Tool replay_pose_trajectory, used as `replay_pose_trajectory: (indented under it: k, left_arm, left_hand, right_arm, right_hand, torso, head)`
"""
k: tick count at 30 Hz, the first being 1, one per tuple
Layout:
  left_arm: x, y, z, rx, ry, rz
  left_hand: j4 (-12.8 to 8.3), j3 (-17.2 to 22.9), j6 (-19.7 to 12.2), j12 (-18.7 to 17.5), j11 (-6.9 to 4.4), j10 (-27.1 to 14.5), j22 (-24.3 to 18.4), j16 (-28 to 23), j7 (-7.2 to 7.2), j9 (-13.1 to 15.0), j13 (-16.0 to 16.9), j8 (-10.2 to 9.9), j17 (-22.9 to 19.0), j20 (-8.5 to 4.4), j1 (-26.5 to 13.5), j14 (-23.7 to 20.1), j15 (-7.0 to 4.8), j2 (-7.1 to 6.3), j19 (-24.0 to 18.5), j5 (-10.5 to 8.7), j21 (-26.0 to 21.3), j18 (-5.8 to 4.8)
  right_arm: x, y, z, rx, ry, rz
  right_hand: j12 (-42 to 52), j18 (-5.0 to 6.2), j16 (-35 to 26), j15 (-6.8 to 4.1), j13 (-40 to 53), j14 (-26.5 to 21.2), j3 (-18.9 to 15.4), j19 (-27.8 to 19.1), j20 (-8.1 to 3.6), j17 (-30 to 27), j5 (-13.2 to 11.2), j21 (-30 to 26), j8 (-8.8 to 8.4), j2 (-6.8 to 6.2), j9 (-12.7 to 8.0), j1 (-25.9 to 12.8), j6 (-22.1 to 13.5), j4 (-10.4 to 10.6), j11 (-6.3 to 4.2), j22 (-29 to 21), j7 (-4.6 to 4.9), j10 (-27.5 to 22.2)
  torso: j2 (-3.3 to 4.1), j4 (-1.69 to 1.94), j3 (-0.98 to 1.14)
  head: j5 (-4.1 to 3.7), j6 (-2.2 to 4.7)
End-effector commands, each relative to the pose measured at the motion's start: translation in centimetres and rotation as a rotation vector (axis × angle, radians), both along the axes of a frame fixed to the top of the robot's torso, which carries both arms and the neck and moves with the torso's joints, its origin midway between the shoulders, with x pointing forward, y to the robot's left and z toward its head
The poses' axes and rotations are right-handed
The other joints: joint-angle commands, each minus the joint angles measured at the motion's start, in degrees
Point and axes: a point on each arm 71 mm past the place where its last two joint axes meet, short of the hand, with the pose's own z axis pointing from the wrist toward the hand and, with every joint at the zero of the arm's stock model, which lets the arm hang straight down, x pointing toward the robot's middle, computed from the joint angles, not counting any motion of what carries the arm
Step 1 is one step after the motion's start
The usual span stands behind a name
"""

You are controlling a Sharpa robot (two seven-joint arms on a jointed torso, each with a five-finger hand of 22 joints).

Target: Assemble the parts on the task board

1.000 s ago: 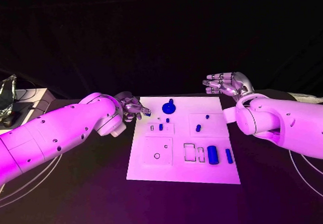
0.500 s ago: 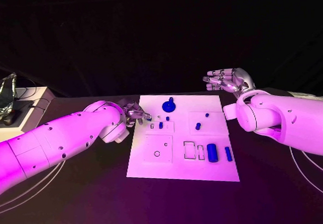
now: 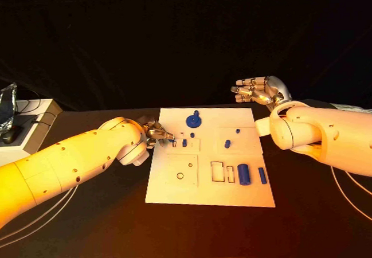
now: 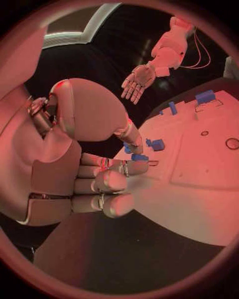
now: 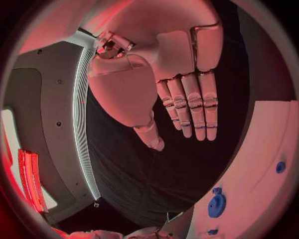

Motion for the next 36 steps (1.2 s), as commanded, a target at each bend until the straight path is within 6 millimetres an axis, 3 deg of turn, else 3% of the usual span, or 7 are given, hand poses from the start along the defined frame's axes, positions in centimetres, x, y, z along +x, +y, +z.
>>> replay_pose_trajectory:
  k: [1,36]
  left_arm:
    - [-0.12,-0.29,-0.34,0.035,0.037,-0.028]
    - [0.06,-0.83,-0.74,0.090,0.047,-0.044]
  left_hand:
    - [-4.53,4.62,1.32,0.18,-0.48,0.55,2.93,0.27,-1.09,11.83,-0.06,0.06,-0.04,0.19,0.91,0.09,-0.33,0.50,0.10,-0.28,0.06,-0.88]
    - [-4.46,4.26,1.08,0.24,-0.34,0.22,3.05,-0.05,-0.93,11.79,-0.13,-0.11,-0.56,0.25,1.21,0.02,-0.22,0.85,0.17,-0.72,0.25,-0.93]
  right_arm:
    - [-0.05,0.18,0.13,-0.007,-0.011,0.017]
    - [-0.15,0.16,0.16,0.001,-0.009,0.026]
  right_hand:
    - [-0.19,-1.10,-0.20,-0.05,-0.08,0.30,0.26,-0.51,-0.02,-0.08,0.31,0.15,-0.33,0.12,-0.09,0.01,-0.49,-0.07,0.02,-0.02,-0.02,-0.16]
    - [-0.19,-1.18,-0.20,0.01,-0.08,0.09,0.32,-0.69,-0.01,-0.08,0.32,0.18,-0.33,0.06,-0.09,-0.09,-0.59,-0.14,0.05,-0.02,-0.01,-0.21]
  torso:
    - [0.02,0.04,0.02]
    - [0.00,-0.02,0.04]
  head:
    - [0.00,-0.23]
    - [-0.05,-0.75]
